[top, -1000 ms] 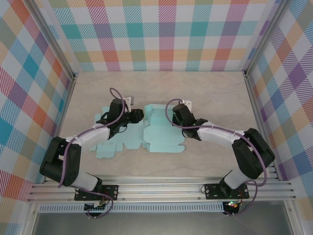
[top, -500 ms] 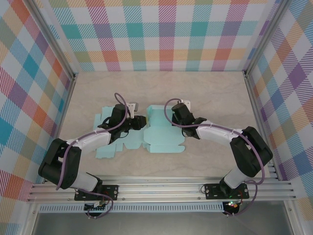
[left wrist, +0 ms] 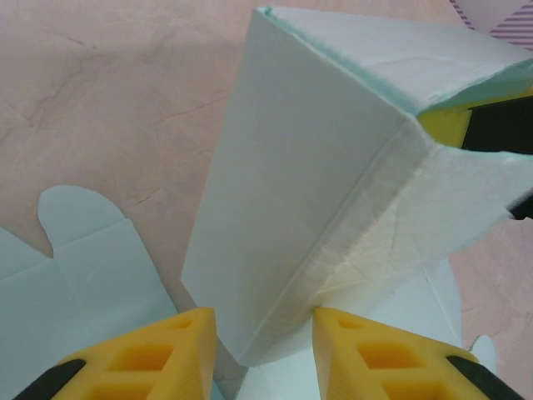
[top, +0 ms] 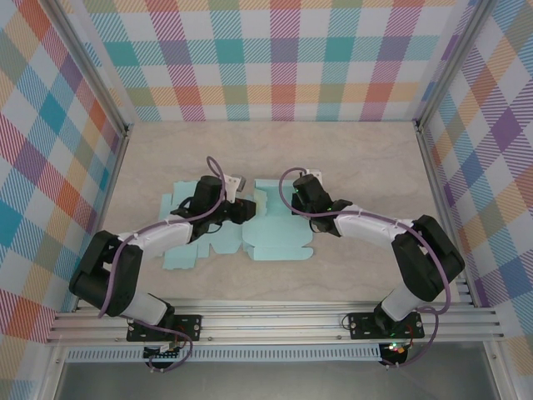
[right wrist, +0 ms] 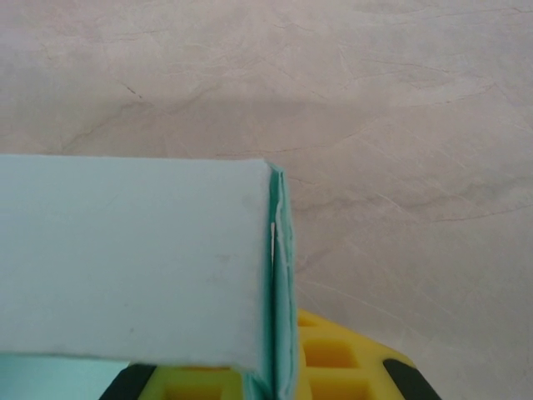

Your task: Fold the paper box

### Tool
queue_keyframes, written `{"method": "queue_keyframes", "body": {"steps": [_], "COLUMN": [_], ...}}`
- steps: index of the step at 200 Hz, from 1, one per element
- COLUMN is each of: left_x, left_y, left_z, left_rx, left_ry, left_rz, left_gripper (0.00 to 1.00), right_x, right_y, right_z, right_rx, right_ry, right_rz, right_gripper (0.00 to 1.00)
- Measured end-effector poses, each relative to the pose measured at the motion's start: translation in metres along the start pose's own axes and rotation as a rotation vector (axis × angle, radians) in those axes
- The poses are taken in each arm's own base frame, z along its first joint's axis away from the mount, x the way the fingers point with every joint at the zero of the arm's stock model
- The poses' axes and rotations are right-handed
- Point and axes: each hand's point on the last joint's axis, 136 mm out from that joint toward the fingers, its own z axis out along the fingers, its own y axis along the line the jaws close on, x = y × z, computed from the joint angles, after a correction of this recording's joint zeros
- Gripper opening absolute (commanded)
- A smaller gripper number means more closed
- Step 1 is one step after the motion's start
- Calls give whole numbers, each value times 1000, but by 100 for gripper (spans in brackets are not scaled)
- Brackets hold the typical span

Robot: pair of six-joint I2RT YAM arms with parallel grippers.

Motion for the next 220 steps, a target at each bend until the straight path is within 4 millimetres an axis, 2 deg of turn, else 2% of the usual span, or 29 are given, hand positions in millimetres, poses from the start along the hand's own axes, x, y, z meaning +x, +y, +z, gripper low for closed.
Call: {"method": "queue_keyframes", "body": {"steps": [51, 110, 131, 173, 199, 220], "left_x": [-5, -11, -11, -20, -31, -40], "left_y": [-5, 4, 6, 10, 16, 19], "left_z": [2, 7, 10, 10, 5, -1], "left_rx": [13, -60, -120, -305, -429, -519], "left_ry": [-4, -20, -29, -92, -152, -213], "left_rz": [56, 122, 168, 281, 307, 301], "left_gripper": [38, 35, 30, 9, 6, 6], "right_x": [-1, 0, 1, 0, 0, -7], "right_y": [3, 7, 7, 6, 12, 21], "right_z": [0, 0, 0, -2, -4, -8], "right_rx": [-18, -48, -51, -45, -57, -62], "right_ry": [-2, 11, 14, 14, 12, -11], "right_rz": [-4, 2, 2, 28, 50, 69], "right_gripper": [0, 0, 0, 0, 0, 0]}}
